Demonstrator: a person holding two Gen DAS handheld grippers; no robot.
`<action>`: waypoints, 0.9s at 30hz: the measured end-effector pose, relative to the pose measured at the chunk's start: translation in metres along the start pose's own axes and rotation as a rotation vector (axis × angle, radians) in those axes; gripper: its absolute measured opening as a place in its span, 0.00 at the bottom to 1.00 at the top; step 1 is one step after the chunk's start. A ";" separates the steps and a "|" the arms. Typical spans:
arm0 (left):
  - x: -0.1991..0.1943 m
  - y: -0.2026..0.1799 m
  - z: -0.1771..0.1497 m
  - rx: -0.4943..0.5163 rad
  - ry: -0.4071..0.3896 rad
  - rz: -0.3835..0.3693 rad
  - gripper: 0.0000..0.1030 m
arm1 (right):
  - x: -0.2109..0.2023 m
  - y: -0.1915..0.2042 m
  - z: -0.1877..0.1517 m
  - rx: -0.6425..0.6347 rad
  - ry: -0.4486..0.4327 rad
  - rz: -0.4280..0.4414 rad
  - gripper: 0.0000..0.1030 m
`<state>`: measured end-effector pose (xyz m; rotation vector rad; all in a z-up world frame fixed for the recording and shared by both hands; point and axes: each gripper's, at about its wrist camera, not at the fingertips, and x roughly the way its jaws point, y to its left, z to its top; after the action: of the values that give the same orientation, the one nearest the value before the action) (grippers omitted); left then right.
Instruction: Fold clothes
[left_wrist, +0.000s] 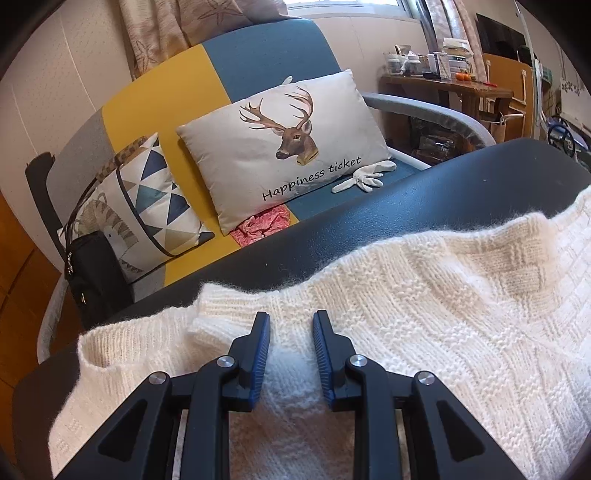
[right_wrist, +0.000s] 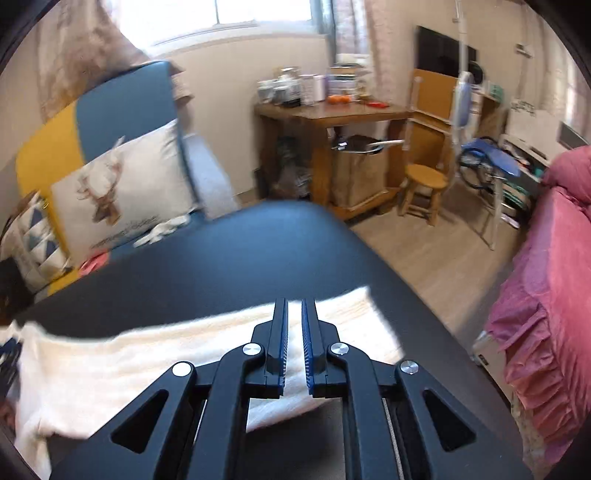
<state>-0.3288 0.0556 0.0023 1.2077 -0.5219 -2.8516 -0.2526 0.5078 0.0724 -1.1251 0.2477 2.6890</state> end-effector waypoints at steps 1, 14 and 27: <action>0.000 -0.001 0.000 0.004 0.000 0.008 0.24 | 0.002 0.010 -0.006 -0.050 0.023 0.008 0.08; -0.021 -0.029 -0.014 0.257 0.015 0.153 0.26 | 0.003 0.053 -0.050 -0.029 0.171 0.085 0.10; -0.155 -0.066 -0.076 0.187 0.017 -0.405 0.26 | -0.116 0.150 -0.237 -0.129 0.592 0.847 0.22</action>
<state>-0.1576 0.1153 0.0412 1.5243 -0.6186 -3.1762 -0.0510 0.2920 0.0016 -2.2608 0.8103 2.9454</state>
